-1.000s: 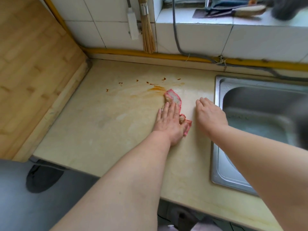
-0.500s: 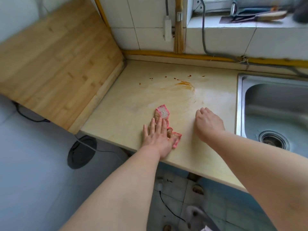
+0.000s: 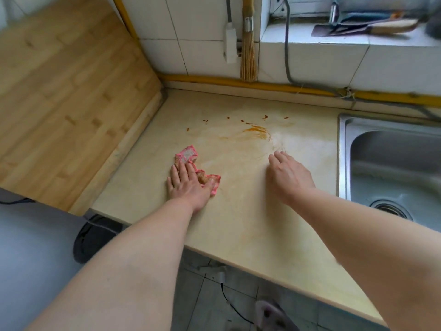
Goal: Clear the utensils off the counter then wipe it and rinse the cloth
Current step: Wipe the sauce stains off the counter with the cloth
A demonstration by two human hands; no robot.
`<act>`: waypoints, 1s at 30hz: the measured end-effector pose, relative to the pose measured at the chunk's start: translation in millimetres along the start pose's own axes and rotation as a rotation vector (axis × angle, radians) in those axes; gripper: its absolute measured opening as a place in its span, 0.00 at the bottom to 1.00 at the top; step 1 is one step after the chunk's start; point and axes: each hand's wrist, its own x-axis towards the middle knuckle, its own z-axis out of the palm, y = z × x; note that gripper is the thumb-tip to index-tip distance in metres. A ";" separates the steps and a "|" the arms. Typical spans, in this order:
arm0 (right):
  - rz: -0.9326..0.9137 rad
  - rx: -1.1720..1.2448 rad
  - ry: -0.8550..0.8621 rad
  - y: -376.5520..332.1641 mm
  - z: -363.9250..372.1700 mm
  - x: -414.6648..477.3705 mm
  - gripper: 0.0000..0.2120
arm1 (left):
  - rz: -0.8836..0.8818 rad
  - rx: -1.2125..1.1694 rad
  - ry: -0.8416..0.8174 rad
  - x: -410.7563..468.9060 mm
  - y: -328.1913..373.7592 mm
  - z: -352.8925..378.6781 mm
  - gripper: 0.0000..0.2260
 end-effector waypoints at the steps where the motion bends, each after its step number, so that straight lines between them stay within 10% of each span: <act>1: -0.004 -0.001 0.007 3.6 -1.1 9.4 0.17 | -0.020 -0.001 0.004 10.9 0.9 -4.1 0.40; 14: 0.128 -0.036 0.005 63.0 -0.4 97.2 0.25 | -0.088 -0.010 0.052 148.0 23.0 -53.7 0.39; 30: 0.187 0.025 0.048 103.8 -10.3 87.5 0.28 | 0.534 0.138 0.034 140.8 183.3 -49.2 0.37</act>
